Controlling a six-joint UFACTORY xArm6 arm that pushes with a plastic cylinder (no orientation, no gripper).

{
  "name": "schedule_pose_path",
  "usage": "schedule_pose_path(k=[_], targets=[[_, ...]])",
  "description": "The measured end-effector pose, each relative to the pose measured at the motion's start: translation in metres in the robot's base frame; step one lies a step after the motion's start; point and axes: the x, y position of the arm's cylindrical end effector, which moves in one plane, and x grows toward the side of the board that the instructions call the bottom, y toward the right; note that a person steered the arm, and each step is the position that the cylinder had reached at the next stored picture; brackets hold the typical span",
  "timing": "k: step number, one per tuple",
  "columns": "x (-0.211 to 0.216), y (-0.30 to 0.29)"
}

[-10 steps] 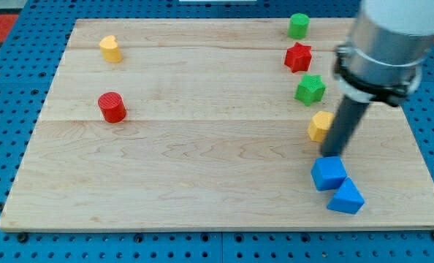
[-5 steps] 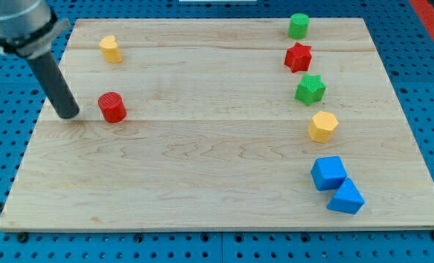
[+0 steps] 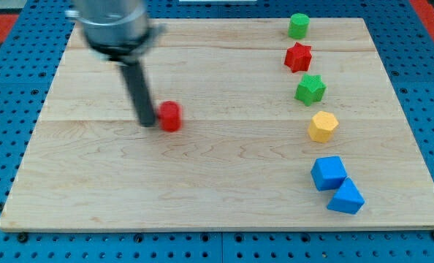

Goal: Move the red circle diagonally bottom left to the yellow hexagon

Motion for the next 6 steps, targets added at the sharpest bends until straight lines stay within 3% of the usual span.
schedule_pose_path(k=[1, 2, 3, 6], targets=[[-0.004, 0.065], [-0.031, 0.034], [-0.030, 0.082], [0.018, 0.175]])
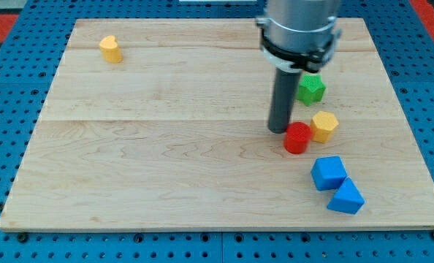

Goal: Move the red circle diagonally bottom left to the yellow hexagon

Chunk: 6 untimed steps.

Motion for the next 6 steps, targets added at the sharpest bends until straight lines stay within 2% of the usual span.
schedule_pose_path(k=[4, 5, 6], targets=[[0.010, 0.012], [-0.022, -0.015], [-0.051, 0.001]])
